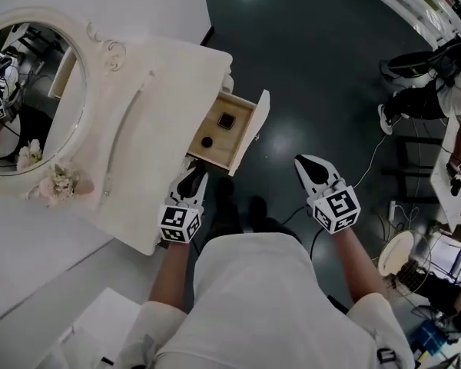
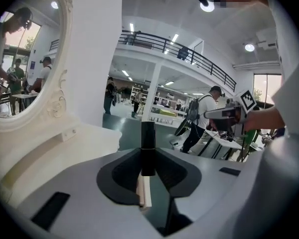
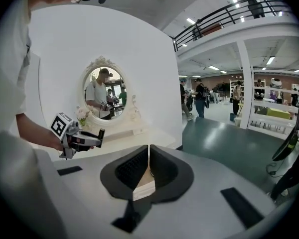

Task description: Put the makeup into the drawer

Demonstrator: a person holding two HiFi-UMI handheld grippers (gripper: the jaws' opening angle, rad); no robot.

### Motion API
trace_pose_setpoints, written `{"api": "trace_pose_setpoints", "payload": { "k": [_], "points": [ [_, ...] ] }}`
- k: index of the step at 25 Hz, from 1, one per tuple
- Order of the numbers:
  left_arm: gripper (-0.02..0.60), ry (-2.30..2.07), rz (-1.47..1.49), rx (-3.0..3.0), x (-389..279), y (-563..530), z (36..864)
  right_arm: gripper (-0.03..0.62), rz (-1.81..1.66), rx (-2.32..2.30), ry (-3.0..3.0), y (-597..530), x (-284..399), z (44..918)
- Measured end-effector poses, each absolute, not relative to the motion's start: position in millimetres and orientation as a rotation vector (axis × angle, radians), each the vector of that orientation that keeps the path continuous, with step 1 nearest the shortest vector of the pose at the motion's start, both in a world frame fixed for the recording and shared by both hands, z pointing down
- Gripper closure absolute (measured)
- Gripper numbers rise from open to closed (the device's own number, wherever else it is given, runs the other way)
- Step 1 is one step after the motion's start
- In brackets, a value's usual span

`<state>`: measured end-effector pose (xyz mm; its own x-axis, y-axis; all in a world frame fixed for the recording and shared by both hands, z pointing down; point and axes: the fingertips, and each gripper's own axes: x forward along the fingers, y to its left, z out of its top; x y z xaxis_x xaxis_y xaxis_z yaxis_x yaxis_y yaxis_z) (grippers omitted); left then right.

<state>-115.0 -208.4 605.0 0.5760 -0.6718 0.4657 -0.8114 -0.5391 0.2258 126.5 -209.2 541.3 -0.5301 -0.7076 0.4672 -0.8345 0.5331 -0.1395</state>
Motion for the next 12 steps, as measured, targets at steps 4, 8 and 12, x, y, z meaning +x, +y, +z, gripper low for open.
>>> {"api": "trace_pose_setpoints", "payload": {
  "k": [4, 8, 12],
  "points": [
    [0.486, -1.099, 0.564, 2.394, -106, -232, 652, 0.563, 0.547, 1.294, -2.376, -210, 114, 556],
    [0.486, -1.017, 0.679, 2.372, -96, -255, 707, 0.563, 0.603, 1.321, -2.326, -212, 103, 574],
    [0.486, -0.93, 0.811, 2.359, -84, -269, 758, 0.563, 0.667, 1.376, -2.27, -211, 99, 590]
  ]
}}
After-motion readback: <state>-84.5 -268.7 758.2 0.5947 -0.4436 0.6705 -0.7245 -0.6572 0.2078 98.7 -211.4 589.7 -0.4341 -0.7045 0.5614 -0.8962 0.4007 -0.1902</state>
